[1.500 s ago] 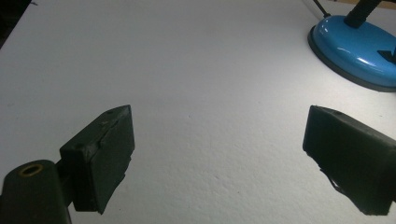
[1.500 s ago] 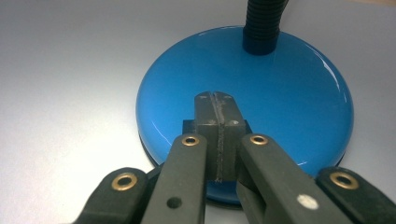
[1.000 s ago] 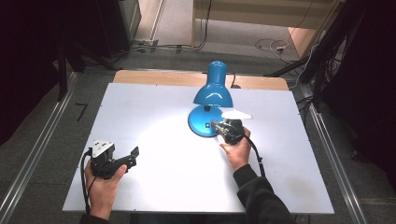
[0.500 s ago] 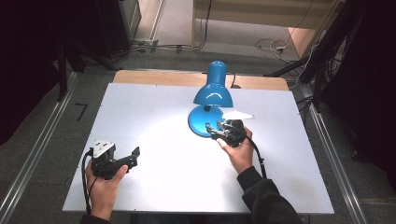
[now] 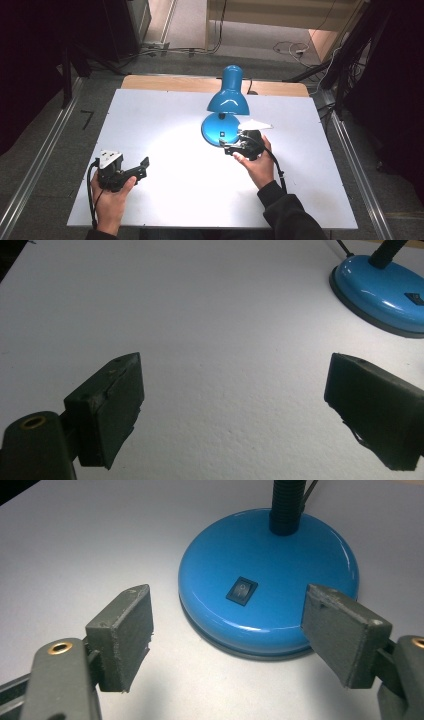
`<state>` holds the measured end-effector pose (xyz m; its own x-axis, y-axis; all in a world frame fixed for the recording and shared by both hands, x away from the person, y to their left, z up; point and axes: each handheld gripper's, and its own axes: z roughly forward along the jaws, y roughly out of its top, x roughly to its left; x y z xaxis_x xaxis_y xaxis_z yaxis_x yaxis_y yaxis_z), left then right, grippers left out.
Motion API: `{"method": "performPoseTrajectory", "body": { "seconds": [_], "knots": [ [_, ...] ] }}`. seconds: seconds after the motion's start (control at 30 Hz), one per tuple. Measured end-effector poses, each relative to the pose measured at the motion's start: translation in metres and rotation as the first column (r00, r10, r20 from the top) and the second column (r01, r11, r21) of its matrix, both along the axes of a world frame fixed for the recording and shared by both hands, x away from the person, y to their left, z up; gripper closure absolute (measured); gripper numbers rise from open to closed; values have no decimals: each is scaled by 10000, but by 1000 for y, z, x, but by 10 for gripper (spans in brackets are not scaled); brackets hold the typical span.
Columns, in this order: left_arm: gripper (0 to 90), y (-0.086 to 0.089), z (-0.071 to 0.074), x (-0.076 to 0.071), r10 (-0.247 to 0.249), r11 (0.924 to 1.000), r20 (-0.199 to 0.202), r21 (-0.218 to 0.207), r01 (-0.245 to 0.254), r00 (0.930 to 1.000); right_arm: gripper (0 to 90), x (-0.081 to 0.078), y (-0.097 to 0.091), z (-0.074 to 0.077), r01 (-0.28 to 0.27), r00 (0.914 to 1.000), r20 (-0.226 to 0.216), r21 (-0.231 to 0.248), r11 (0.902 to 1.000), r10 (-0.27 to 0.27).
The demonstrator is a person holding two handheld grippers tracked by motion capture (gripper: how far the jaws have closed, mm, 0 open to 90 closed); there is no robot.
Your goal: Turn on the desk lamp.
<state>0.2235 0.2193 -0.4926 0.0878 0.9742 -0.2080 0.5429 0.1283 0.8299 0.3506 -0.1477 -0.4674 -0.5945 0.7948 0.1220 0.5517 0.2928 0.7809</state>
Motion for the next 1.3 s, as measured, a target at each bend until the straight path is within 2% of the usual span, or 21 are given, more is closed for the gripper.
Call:
{"method": "performPoseTrajectory", "body": {
  "seconds": [0.13,0.2,0.27,0.33,0.43,0.63,0.8,1.0,1.03,1.07,1.1,1.17,1.2,1.3],
  "knots": [
    [92,0,1,-1,-8,10000,-2,-28,8,10000,171,-1,-6,2,2,10000,0,-201,9998,-2],
    [92,1,0,-1,-6,9998,-31,-184,6,10000,171,-1,-8,2,27,10000,37,-204,9998,-27],
    [92,2,-4,2,2,9994,-255,-358,-11,9997,169,-3,-14,4,23,9999,-133,-201,9998,-25],
    [92,4,-6,4,-21,9992,-433,-392,4,9991,166,-7,-19,6,-38,10000,-68,-335,9994,36],
    [92,8,-2,-1,164,9994,-110,-301,-168,9998,164,-12,-26,6,-42,10000,35,-282,9996,43],
    [93,11,-1,-2,313,9992,-118,-261,-316,9994,164,-22,-50,-2,309,9995,-90,-158,9994,-311],
    [92,8,0,-4,232,9996,-105,-133,-234,9997,164,-26,-63,0,488,9988,-8,-44,9988,-488],
    [92,10,0,-5,404,9992,-154,-56,-405,9991,164,-34,-85,1,754,9972,-18,11,9972,-754],
    [93,11,0,-6,419,9991,-177,-59,-420,9990,164,-37,-94,1,837,9965,41,37,9965,-838],
    [93,12,-1,-6,445,9990,-175,-63,-446,9989,164,-37,-94,1,837,9965,41,37,9965,-838],
    [92,12,-1,-7,458,9989,-190,-59,-460,9988,164,-40,-104,1,995,9950,14,94,9950,-995],
    [92,13,-1,-8,495,9987,-191,-89,-497,9986,164,-41,-109,0,1076,9942,24,90,9941,-1077],
    [92,14,-1,-8,534,9986,-197,-56,-535,9984,164,-44,-119,0,1222,9925,42,59,9925,-1223],
    [92,17,-1,-9,595,9982,-264,-34,-596,9979,164,-47,-128,-1,1416,9899,27,95,9899,-1417]
  ]
}}
